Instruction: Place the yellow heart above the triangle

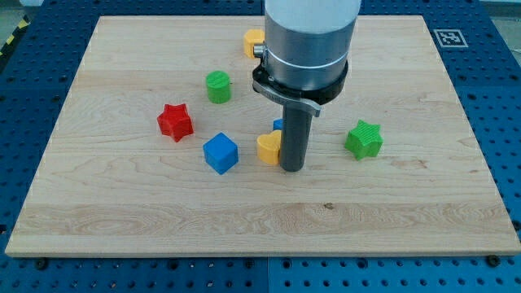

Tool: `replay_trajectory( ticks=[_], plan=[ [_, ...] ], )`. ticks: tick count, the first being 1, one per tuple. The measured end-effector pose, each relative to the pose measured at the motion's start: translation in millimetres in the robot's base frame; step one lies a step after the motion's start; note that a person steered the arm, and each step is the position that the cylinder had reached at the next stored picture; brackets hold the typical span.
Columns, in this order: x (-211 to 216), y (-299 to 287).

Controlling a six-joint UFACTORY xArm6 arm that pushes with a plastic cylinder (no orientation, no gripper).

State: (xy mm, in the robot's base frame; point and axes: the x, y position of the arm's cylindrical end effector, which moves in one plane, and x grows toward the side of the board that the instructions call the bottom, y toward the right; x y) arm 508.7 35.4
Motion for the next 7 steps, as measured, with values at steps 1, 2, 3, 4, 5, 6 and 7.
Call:
replay_trajectory(
  ticks=[1,2,3,4,5,6,7],
  plan=[
    [-1.0,-11.6],
    [2.6,-33.4],
    [2.6,-35.3],
    [-1.7,-49.3],
    [-15.4,-70.7],
    [-32.4,-70.6],
    [-45.8,-49.1]
  ],
)
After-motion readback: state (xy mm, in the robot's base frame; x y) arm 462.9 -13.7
